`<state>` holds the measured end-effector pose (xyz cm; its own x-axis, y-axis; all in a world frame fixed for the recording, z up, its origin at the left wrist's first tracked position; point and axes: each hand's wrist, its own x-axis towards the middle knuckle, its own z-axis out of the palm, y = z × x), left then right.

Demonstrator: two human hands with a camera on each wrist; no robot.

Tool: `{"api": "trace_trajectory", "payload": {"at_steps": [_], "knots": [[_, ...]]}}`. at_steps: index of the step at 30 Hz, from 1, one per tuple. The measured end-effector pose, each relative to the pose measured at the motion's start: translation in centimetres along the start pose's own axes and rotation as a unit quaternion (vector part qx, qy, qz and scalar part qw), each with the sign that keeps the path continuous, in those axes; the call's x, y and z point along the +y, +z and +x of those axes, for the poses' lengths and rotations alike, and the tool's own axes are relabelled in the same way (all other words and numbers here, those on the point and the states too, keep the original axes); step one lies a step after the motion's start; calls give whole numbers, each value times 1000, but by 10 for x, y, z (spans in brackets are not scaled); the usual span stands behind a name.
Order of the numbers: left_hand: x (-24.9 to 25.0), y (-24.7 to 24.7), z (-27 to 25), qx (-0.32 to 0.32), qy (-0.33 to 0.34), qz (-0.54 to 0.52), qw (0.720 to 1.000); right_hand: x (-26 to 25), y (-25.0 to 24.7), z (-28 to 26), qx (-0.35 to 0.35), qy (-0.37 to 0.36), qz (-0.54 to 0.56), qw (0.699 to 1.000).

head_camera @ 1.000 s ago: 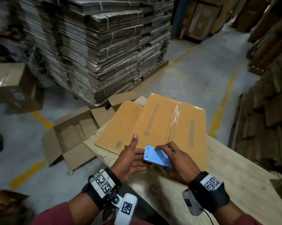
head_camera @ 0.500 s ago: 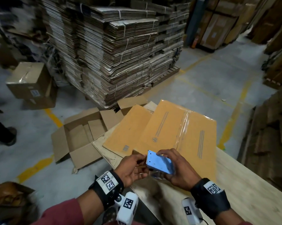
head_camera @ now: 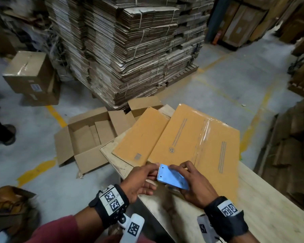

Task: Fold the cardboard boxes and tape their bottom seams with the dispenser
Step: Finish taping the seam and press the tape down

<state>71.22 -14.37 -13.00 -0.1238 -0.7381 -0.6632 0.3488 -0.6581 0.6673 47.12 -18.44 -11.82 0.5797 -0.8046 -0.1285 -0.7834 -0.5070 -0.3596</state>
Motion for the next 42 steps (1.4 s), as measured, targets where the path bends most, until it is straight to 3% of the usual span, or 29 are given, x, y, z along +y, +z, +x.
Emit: {"api": "trace_trajectory", "payload": {"at_steps": [6,14,17,20,24,28,34,42], "knots": [[10,-12,11,-6,-52,-51,997,-1,6,13,-17,30,44,998],[23,2,22,33,-42,-47,997,-20,-14,38,-59,59,-8,997],[26,2,29,57,-14,-66,996,-30,-26,44,-65,49,8,997],[37,-4,35,103,48,2,994,-36,-36,45,-90,32,24,995],[48,-8,41,153,113,101,977,-39,-63,43,-113,14,-62,992],[56,-7,51,169,114,113,972,-45,-79,45,-166,0,-158,973],[53,-16,62,194,98,122,968,-48,-71,46,-196,-9,-200,960],[51,-23,72,210,105,151,960,-49,-66,41,-151,-22,-231,961]]}}
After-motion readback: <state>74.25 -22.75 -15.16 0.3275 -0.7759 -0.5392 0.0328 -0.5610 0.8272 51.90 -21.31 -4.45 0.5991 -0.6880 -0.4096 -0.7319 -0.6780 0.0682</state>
